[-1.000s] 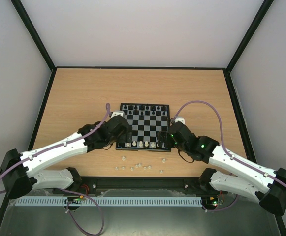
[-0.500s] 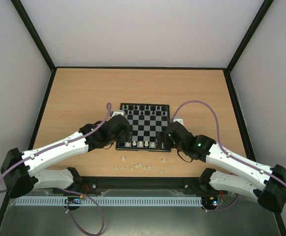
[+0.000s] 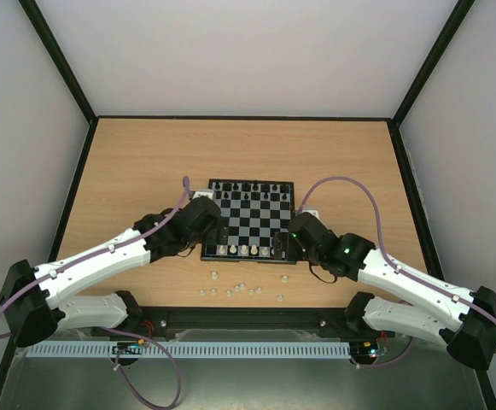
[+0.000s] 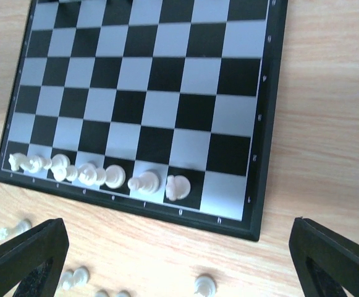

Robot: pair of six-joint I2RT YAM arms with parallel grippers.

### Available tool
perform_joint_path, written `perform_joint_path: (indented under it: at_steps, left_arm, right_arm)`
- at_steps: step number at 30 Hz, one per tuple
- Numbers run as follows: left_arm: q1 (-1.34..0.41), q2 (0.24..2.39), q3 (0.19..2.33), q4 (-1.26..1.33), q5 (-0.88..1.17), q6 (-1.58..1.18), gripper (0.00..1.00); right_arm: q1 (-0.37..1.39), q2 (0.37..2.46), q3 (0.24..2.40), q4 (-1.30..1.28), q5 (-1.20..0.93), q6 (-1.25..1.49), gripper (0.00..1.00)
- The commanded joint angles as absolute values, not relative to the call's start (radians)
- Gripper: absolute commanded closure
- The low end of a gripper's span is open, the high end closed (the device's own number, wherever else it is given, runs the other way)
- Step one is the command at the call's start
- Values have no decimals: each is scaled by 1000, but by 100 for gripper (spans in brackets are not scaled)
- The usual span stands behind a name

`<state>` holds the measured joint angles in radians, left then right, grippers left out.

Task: Set up the chess pieces on the board
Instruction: Pick up the chess piece at the center of the board.

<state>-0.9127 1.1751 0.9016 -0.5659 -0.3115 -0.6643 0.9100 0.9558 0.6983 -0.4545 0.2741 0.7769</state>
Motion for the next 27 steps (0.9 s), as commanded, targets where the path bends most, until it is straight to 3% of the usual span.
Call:
perform_joint_path:
  at_steps: [1,6,12,21,27]
  left_arm:
    - [-906,1164,881,-538,-291,-644,1]
    - [-905,1143,853,-525,-272,-647,1]
    - [-905,1117,832,-521,-259,-645,1]
    - [-905,1097,808,-496,-244,-640,1]
    - [-905,1095,803,-501,-249,-634,1]
  right_arm:
    - [908,943,702,-551,205,823,1]
    - [908,957,664,-563,149,859,0]
    - [917,997,613,-526,69,898,19]
    - [1007,1104,625,-598,136,940,41]
    - [1062,1231,665,-611,166,934,49]
